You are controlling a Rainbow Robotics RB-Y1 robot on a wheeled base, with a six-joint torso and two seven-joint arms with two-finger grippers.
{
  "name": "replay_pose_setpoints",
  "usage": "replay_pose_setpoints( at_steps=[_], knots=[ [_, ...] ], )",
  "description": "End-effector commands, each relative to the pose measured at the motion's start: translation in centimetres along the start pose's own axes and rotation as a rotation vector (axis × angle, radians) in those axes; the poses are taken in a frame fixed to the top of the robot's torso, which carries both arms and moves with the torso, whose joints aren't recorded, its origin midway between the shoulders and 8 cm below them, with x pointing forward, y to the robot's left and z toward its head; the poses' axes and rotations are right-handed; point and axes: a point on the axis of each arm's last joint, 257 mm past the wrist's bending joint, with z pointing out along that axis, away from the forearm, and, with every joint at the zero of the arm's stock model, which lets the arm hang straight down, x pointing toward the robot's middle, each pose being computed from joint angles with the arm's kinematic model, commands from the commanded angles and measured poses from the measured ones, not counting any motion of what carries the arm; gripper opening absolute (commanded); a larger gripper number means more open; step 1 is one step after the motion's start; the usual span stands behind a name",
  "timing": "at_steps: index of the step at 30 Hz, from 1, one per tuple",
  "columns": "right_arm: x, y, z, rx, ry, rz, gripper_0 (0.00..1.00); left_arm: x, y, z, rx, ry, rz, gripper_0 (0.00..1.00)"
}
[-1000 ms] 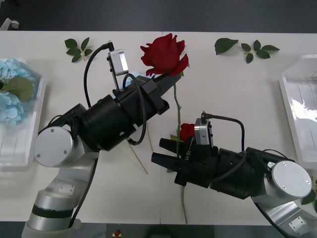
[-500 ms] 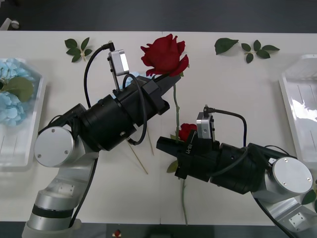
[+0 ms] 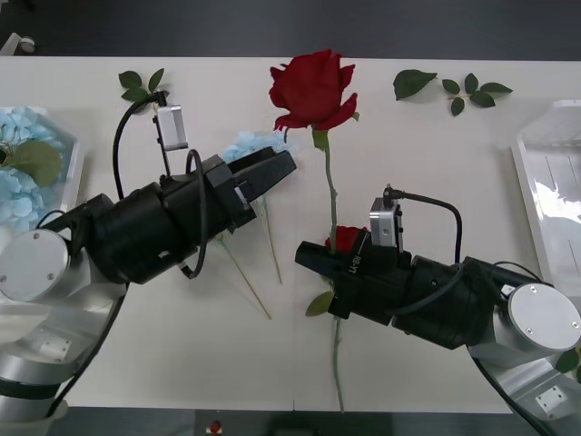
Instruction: Put the red flowers into the right box and the blue flowers into the left box
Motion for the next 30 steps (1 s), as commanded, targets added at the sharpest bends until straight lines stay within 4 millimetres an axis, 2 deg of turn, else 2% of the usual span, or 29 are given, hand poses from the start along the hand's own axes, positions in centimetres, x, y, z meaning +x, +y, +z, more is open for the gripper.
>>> replay_pose_setpoints(
  at_steps=[1, 6, 9, 11, 12, 15, 16, 17, 18, 19, 20, 23, 24, 28, 30],
  knots=[
    [-1.6, -0.4, -0.5, 0.008, -0.004, -0.064, 0.00, -2.1, 0.0, -2.8, 0.002, 0.054, 0.085, 1.00],
    [-1.8, -3.6, -3.4, 0.078, 0.059, -0.101, 0.00, -3.1, 1.7, -6.9, -0.055, 0.162, 0.136, 1.00],
    [-2.1, -6.4, -6.2, 0.146, 0.113, -0.120, 0.00, -3.5, 3.4, -9.8, -0.127, 0.230, 0.177, 1.00],
    [-2.6, -9.1, -9.2, 0.219, 0.176, -0.161, 0.00, -3.2, 4.5, -12.1, -0.182, 0.282, 0.181, 1.00],
    [-2.7, -9.8, -10.0, 0.239, 0.194, -0.163, 0.00, -3.0, 4.9, -12.7, -0.197, 0.292, 0.177, 1.00],
    [-4.0, -13.7, -14.6, 0.360, 0.268, -0.125, 0.00, -1.3, 6.6, -15.9, -0.274, 0.341, 0.133, 1.00],
    [-4.2, -14.4, -15.5, 0.382, 0.278, -0.105, 0.00, -1.0, 7.0, -16.5, -0.288, 0.348, 0.123, 1.00],
    [-4.6, -16.0, -17.7, 0.428, 0.302, -0.065, 0.00, 0.0, 7.9, -17.9, -0.323, 0.360, 0.092, 1.00],
    [-4.8, -16.7, -18.6, 0.450, 0.312, -0.054, 0.00, 0.3, 8.3, -18.6, -0.340, 0.365, 0.080, 1.00],
    [-5.4, -18.7, -21.3, 0.510, 0.338, -0.032, 0.00, 1.1, 9.3, -19.9, -0.372, 0.376, 0.058, 1.00],
    [-5.7, -19.5, -22.2, 0.533, 0.345, -0.031, 0.00, 1.4, 9.7, -20.5, -0.386, 0.385, 0.052, 1.00],
    [-7.5, -23.6, -28.4, 0.675, 0.377, -0.009, 0.00, 2.9, 12.0, -23.1, -0.448, 0.471, 0.079, 1.00],
    [-7.9, -24.3, -29.4, 0.698, 0.377, -0.004, 0.00, 3.1, 12.4, -23.6, -0.457, 0.486, 0.083, 1.00],
    [-9.6, -28.4, -36.3, 0.862, 0.370, 0.031, 0.00, 3.6, 14.5, -25.7, -0.496, 0.587, 0.083, 1.00],
    [-10.0, -29.7, -39.2, 0.927, 0.388, 0.013, 0.00, 3.9, 14.7, -26.0, -0.506, 0.615, 0.033, 1.00]
  ],
)
